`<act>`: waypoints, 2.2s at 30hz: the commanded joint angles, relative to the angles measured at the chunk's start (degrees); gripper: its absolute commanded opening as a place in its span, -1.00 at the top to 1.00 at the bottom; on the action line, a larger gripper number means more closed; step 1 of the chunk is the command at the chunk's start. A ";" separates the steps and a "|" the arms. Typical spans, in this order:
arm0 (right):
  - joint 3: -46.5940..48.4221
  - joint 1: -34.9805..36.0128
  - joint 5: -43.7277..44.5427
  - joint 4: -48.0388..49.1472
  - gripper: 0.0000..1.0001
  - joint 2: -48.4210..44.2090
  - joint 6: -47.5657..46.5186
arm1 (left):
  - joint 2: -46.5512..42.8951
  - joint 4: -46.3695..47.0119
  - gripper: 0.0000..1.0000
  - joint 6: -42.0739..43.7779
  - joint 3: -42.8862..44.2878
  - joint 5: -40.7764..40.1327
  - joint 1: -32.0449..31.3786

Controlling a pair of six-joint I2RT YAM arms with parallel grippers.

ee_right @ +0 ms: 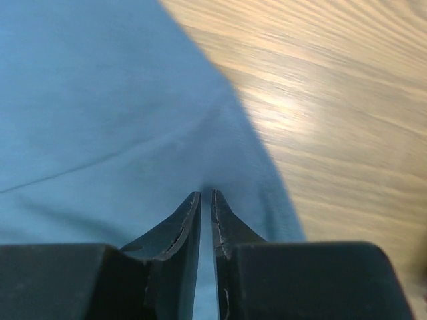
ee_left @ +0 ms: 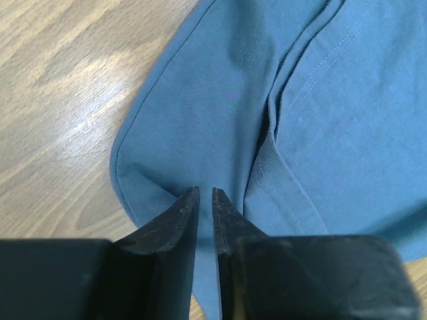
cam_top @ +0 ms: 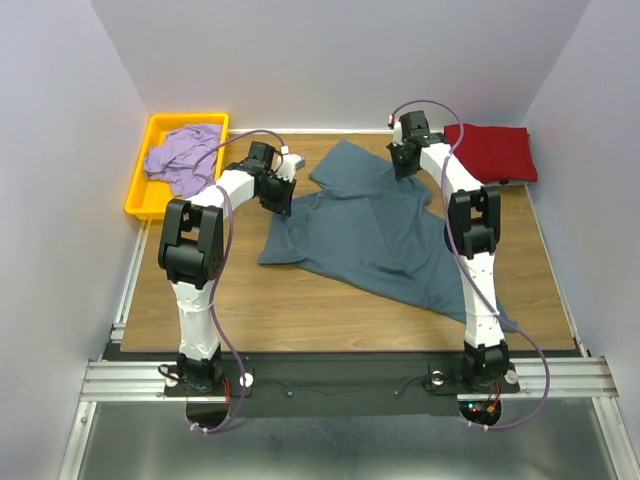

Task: Fold and stack the t-shirts
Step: Flatten the tshirt out

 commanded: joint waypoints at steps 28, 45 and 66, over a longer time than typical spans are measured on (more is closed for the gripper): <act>5.34 -3.40 8.14 4.60 0.44 8.92 -0.08 | 12.75 -11.86 0.33 7.46 32.40 -3.68 8.38; 0.78 -7.36 -13.56 4.69 -0.15 -6.78 2.82 | -11.17 0.17 -0.22 -0.35 -8.38 9.16 7.33; -13.12 -1.38 -19.99 4.43 0.13 -8.13 4.93 | -6.69 1.32 -0.16 -1.59 -3.98 7.23 6.54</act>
